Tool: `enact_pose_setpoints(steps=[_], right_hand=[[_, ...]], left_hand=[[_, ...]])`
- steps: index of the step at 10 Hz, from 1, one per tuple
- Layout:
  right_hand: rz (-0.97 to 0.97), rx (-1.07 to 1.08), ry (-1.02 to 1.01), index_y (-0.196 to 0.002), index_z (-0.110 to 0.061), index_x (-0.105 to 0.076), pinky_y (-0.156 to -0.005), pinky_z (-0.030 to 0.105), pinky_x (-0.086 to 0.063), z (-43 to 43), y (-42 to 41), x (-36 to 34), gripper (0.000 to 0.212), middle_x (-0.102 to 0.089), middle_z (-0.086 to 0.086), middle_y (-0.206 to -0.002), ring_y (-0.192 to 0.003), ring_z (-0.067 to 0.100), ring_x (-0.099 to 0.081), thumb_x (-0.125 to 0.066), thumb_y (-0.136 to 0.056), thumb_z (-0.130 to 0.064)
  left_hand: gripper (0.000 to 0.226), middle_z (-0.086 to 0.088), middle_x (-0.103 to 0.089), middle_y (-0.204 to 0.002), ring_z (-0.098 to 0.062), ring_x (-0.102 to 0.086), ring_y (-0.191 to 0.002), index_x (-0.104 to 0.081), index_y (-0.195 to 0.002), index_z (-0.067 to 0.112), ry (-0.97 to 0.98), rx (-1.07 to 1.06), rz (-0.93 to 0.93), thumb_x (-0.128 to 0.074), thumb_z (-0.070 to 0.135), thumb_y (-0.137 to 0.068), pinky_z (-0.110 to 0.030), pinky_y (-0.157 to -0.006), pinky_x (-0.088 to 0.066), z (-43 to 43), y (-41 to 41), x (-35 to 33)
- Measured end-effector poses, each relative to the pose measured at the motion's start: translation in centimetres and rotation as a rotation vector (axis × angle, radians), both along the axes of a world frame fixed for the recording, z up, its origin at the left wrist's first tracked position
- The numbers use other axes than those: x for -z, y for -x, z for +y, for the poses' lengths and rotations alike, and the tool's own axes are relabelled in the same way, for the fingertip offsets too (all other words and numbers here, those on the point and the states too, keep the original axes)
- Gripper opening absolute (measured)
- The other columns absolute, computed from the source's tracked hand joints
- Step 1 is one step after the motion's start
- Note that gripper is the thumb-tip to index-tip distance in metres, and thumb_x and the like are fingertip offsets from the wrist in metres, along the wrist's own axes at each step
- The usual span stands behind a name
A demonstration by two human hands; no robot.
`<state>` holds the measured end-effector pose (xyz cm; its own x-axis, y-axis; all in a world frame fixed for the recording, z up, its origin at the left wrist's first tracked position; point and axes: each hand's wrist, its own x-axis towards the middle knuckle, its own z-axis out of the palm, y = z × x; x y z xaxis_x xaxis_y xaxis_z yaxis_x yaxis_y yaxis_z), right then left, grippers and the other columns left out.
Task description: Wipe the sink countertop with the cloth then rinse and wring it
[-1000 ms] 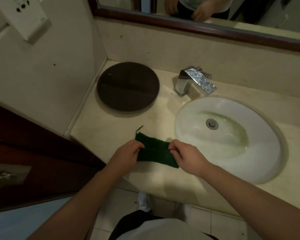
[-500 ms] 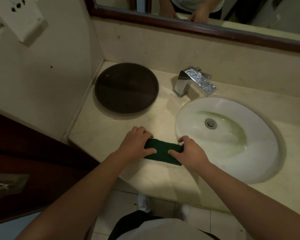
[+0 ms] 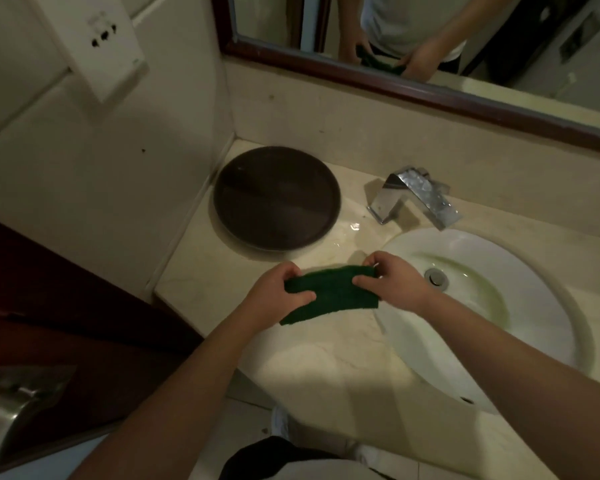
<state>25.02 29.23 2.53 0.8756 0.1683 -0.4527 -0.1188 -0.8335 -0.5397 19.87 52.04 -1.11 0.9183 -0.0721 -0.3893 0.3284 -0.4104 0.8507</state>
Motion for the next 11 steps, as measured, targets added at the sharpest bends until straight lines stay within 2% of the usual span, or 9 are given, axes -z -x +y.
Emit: enact_pose_setpoints(steps=[1,3,4,5,6,7,8,9,11], right_hand=[[-0.051,-0.004,-0.003,-0.104,-0.017,-0.059,-0.079,0.036,-0.052,1.9,-5.0,-1.7,0.030,-0.065,0.007,-0.098,-0.088,0.023,-0.063,-0.070,-0.085,-0.038],[-0.169,0.032,-0.030,-0.107,-0.015,-0.058,-0.061,0.028,-0.050,6.9,-13.7,-2.8,0.031,-0.063,0.005,-0.094,-0.079,0.022,-0.061,-0.072,-0.084,-0.031],[-0.175,0.003,0.031,-0.105,-0.018,-0.054,-0.078,0.038,-0.054,8.2,-16.4,-0.9,0.032,-0.066,0.010,-0.105,-0.090,0.028,-0.063,-0.073,-0.083,-0.031],[-0.209,-0.005,0.038,-0.117,-0.014,-0.051,-0.078,0.035,-0.048,8.7,-17.3,1.0,0.040,-0.064,0.011,-0.108,-0.097,0.031,-0.062,-0.070,-0.085,-0.027],[-0.324,-0.139,0.116,-0.128,-0.014,-0.049,-0.087,0.037,-0.046,8.7,-16.2,1.8,0.047,-0.058,0.013,-0.120,-0.110,0.032,-0.055,-0.067,-0.085,-0.023],[-0.474,-0.417,0.210,-0.132,-0.019,-0.052,-0.097,0.042,-0.046,8.2,-14.5,2.7,0.046,-0.054,0.011,-0.130,-0.120,0.032,-0.049,-0.058,-0.086,-0.022],[-0.366,-0.604,0.292,-0.138,-0.020,-0.050,-0.104,0.045,-0.043,7.5,-13.4,4.1,0.052,-0.051,0.011,-0.140,-0.129,0.034,-0.045,-0.052,-0.086,-0.024],[-0.249,-0.636,0.349,-0.149,-0.021,-0.036,-0.115,0.046,-0.032,6.6,-12.4,4.2,0.063,-0.030,0.010,-0.158,-0.146,0.031,-0.024,-0.054,-0.089,-0.027],[-0.240,-0.424,0.016,-0.146,-0.019,-0.041,-0.112,0.028,-0.032,2.0,-9.1,0.8,0.057,-0.043,0.006,-0.151,-0.138,0.023,-0.041,-0.058,-0.092,-0.024]], left_hand=[[0.025,0.007,-0.056,-0.099,-0.016,-0.059,-0.093,-0.054,-0.102,0.023,0.075,-0.209,-0.043,-0.071,0.024,-0.084,-0.031,-0.076,-0.053,0.7,-2.4,-1.4],[0.025,-0.005,-0.058,-0.111,-0.024,-0.059,-0.102,-0.052,-0.112,0.015,0.125,-0.413,-0.004,-0.062,0.021,-0.090,-0.043,-0.092,-0.053,1.2,-7.8,-1.3],[0.026,-0.005,-0.057,-0.112,-0.022,-0.058,-0.096,-0.052,-0.115,0.014,0.064,-0.453,0.075,-0.060,0.022,-0.092,-0.041,-0.088,-0.055,1.3,-10.0,-0.3],[0.027,-0.009,-0.055,-0.113,-0.026,-0.059,-0.095,-0.050,-0.118,0.013,0.117,-0.491,0.188,-0.058,0.021,-0.093,-0.046,-0.085,-0.057,1.2,-11.4,0.3],[0.039,-0.011,-0.054,-0.121,-0.030,-0.056,-0.107,-0.048,-0.128,0.011,-0.077,-0.374,0.188,-0.056,0.022,-0.092,-0.044,-0.093,-0.052,0.6,-12.1,0.4],[0.045,-0.012,-0.047,-0.129,-0.032,-0.043,-0.117,-0.048,-0.133,0.020,-0.630,-0.344,-0.011,-0.053,0.026,-0.088,-0.042,-0.095,-0.041,-0.4,-11.3,-0.2],[0.036,-0.006,-0.053,-0.129,-0.028,-0.041,-0.119,-0.056,-0.124,0.023,-0.914,-0.196,-0.274,-0.051,0.027,-0.089,-0.042,-0.098,-0.036,-1.8,-10.1,-0.2],[0.032,-0.003,-0.055,-0.131,-0.025,-0.044,-0.121,-0.058,-0.120,0.021,-0.935,0.034,-0.221,-0.047,0.034,-0.093,-0.044,-0.101,-0.036,-2.9,-9.2,0.4],[0.045,-0.005,-0.050,-0.141,-0.027,-0.040,-0.132,-0.048,-0.136,0.019,-0.829,0.041,-0.188,-0.047,0.039,-0.095,-0.046,-0.111,-0.033,-3.2,-8.0,0.2]])
